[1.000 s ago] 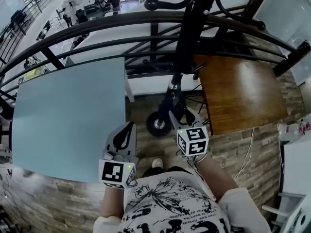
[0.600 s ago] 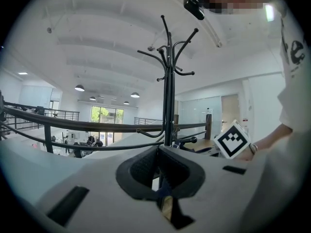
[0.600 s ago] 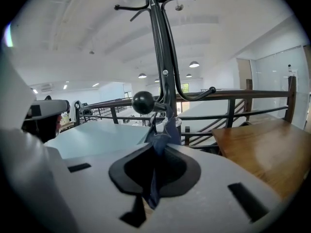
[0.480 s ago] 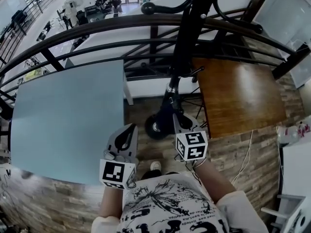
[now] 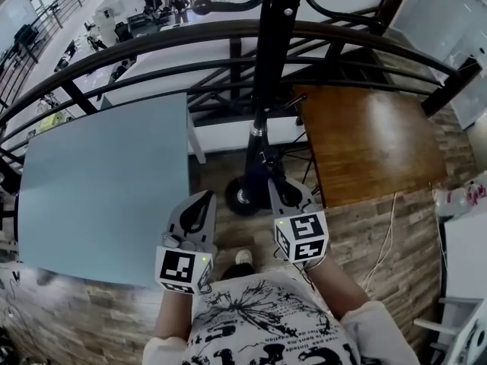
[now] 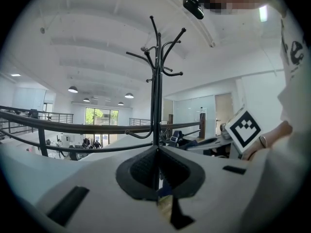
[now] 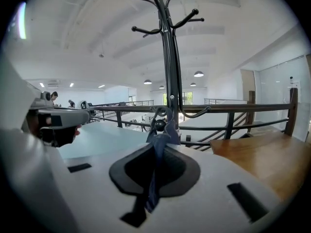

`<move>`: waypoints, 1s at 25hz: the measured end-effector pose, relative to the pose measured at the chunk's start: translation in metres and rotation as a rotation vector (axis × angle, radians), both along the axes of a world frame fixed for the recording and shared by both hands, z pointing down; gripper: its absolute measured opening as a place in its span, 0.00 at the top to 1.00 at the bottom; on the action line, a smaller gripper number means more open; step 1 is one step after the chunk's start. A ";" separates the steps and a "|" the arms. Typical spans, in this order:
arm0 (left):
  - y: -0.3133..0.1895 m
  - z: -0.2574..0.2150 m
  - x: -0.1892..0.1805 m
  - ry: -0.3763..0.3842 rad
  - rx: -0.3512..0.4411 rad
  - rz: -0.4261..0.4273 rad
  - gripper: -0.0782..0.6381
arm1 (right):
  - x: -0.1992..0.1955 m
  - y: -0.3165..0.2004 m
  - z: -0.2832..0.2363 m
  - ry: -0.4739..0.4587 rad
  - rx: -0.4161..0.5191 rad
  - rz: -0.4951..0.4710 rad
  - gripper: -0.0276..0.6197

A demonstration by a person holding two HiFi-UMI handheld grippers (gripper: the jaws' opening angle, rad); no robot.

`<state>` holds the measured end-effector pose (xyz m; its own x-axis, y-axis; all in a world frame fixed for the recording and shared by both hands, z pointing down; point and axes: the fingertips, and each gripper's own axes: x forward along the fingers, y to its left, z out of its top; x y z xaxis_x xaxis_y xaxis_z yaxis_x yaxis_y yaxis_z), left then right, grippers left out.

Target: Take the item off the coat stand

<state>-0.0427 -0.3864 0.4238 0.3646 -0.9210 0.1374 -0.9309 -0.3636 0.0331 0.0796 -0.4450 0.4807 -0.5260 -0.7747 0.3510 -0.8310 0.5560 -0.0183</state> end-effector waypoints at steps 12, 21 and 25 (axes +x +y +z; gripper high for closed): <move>0.066 -0.018 0.025 0.014 0.035 -0.028 0.88 | 0.040 0.082 -0.012 -0.046 -0.026 -0.019 0.95; 0.123 -0.036 0.044 0.023 0.065 -0.050 0.88 | 0.087 0.148 -0.020 0.014 0.026 -0.018 0.95; 0.141 -0.042 0.051 0.016 0.077 -0.054 0.88 | 0.103 0.164 -0.030 -0.011 0.049 0.001 0.95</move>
<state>0.0087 -0.2449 0.3815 0.3155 -0.9470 0.0602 -0.9489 -0.3147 0.0224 0.1825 -0.2813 0.4508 -0.5290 -0.7913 0.3066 -0.8313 0.5559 0.0002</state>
